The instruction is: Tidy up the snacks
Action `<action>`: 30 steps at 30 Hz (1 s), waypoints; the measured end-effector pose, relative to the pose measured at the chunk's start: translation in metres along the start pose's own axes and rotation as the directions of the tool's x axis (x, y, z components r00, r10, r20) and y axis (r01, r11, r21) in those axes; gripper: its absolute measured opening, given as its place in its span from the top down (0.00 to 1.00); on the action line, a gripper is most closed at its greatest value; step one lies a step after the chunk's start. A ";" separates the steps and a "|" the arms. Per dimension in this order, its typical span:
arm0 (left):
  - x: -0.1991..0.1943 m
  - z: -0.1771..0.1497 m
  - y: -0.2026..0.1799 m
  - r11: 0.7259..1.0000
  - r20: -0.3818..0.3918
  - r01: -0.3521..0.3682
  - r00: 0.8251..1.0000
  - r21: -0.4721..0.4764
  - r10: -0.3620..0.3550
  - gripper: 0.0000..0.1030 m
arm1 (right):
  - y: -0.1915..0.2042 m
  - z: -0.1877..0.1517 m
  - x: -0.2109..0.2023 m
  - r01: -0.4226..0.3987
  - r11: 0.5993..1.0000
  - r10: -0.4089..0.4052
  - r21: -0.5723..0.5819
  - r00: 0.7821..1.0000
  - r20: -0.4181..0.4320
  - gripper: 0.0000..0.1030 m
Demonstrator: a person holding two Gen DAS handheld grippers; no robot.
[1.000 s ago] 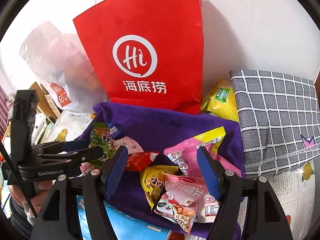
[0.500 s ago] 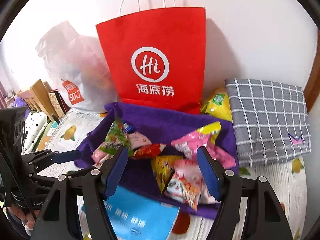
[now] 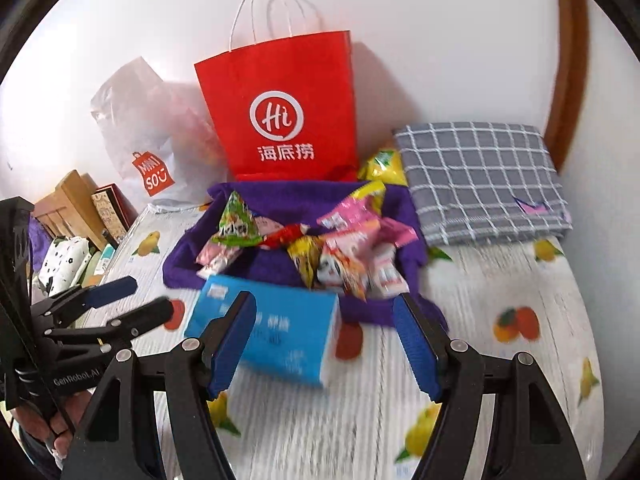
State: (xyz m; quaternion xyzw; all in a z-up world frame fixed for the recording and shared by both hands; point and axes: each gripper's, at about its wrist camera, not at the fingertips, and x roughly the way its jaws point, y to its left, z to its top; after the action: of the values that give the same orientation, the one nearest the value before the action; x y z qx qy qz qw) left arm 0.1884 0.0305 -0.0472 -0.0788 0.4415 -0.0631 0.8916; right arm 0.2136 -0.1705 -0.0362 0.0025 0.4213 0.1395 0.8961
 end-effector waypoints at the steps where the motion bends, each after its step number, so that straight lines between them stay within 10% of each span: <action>1: -0.005 -0.003 -0.001 1.000 0.004 0.000 1.000 -0.003 0.000 0.26 | 0.000 -0.005 -0.007 0.012 1.000 -0.012 0.006 1.000 0.001 0.32; 19: -0.086 -0.078 -0.031 1.000 0.107 -0.021 0.994 0.017 0.019 0.13 | 0.013 -0.097 -0.114 0.092 0.992 -0.103 0.089 0.987 0.123 0.03; 30: -0.126 -0.108 -0.054 0.996 0.175 -0.068 0.983 0.051 0.058 0.12 | 0.011 -0.136 -0.146 0.081 0.989 -0.097 0.122 0.987 0.129 0.02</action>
State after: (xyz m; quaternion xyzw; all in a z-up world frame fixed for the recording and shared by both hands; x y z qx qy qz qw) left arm 0.0239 -0.0089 -0.0032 -0.0448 0.3625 -0.0402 0.9300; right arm 0.0201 -0.2120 -0.0126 0.0454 0.3671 0.0740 0.9261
